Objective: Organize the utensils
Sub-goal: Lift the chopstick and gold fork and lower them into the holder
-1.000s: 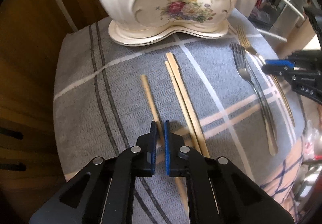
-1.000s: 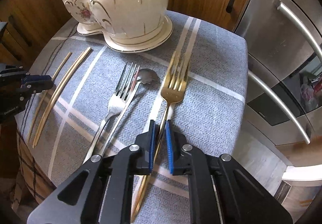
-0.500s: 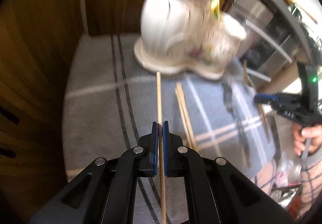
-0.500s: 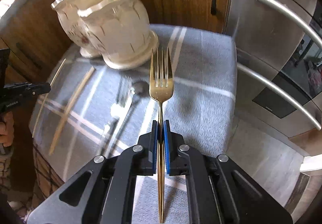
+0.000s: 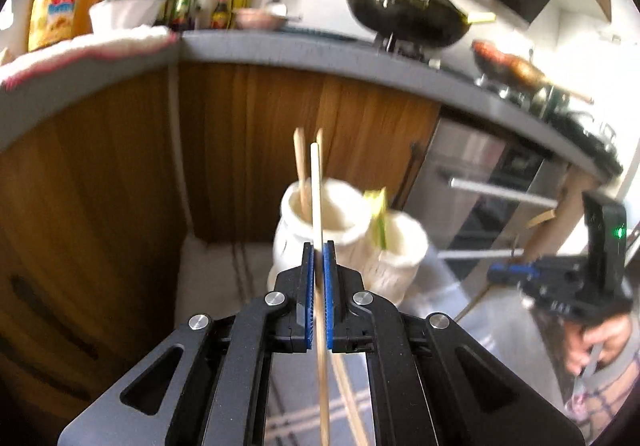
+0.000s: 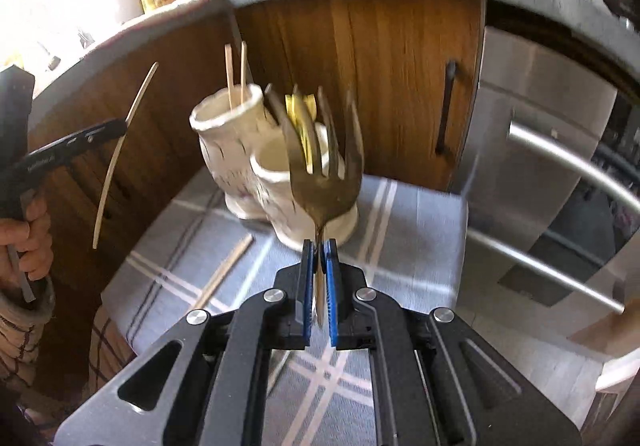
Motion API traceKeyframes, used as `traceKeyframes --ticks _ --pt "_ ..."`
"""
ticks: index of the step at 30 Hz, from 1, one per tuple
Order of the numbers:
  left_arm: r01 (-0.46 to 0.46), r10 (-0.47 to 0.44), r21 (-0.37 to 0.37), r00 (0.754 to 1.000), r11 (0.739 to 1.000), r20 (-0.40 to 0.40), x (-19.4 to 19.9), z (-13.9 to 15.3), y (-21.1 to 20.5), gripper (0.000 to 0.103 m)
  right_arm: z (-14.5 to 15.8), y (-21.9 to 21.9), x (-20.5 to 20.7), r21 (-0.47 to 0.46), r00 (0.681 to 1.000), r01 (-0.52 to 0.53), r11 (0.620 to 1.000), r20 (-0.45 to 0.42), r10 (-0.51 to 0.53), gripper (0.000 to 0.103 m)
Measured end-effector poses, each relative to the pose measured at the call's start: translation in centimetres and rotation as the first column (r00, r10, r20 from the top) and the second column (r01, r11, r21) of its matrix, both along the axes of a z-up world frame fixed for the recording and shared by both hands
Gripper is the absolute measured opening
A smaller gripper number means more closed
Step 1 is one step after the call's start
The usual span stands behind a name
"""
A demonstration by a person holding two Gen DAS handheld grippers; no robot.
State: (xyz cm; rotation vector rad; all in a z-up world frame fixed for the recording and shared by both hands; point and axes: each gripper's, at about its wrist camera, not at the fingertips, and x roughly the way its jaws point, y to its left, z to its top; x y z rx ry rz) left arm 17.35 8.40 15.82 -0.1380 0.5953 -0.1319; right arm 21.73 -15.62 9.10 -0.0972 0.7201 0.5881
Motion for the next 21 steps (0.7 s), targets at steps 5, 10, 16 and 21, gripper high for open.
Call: traceKeyframes --ticks 5,10,16,21 --pt "-0.014 0.015 -0.014 0.995 1.000 0.094 2.0 2.6 -0.7 0.005 2.9 0.7 0.2 0.007 0.998 -0.004 1.000 0.064 0.004 0.005" --pt "-0.054 0.057 -0.020 0.983 0.998 0.174 4.3 4.5 -1.2 0.004 6.3 1.4 0.7 0.035 0.994 -0.021 0.999 0.113 0.017 0.005" --pt "-0.064 0.074 -0.055 0.972 0.996 0.221 7.1 4.5 -1.7 0.004 8.8 3.1 2.1 0.043 0.988 -0.035 0.998 0.152 0.028 0.005" --pt "-0.083 0.094 -0.049 0.953 0.995 0.287 9.0 4.7 -2.1 0.005 10.1 4.3 3.5 0.049 0.985 -0.041 0.998 0.170 0.033 0.005"
